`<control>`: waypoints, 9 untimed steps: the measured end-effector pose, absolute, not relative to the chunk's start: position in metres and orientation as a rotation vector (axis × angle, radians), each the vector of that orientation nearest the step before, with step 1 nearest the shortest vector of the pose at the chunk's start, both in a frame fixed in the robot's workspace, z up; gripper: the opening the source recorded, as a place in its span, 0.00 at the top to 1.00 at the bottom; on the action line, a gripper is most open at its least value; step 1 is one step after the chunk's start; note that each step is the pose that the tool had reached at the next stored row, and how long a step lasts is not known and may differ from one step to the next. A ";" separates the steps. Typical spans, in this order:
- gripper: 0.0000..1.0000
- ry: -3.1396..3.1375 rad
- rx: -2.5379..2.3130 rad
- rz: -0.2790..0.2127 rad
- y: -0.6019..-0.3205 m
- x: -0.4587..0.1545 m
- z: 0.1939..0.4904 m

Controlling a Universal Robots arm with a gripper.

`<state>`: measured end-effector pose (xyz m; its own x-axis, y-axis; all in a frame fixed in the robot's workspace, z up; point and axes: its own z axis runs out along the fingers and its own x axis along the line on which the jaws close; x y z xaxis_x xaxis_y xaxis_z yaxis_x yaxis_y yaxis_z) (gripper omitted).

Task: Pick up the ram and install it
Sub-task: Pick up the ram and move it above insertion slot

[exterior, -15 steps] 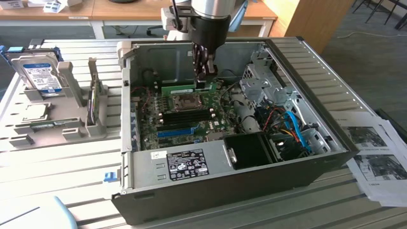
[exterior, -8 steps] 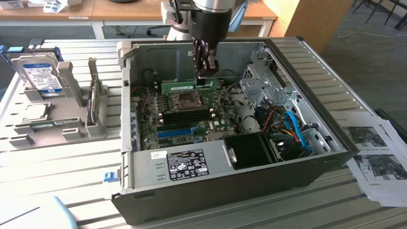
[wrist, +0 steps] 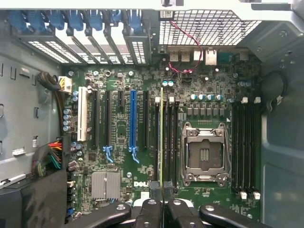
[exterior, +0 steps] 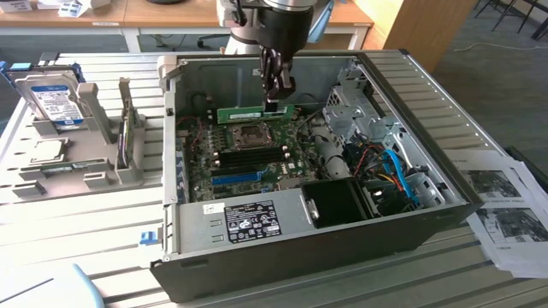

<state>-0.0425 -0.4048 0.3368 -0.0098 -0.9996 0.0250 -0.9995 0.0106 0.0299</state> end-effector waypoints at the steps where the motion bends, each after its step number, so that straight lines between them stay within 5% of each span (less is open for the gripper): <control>1: 0.89 -2.205 2.183 -0.006 -0.405 -0.042 0.337; 9: 0.89 -2.205 2.183 -0.005 -0.405 -0.042 0.341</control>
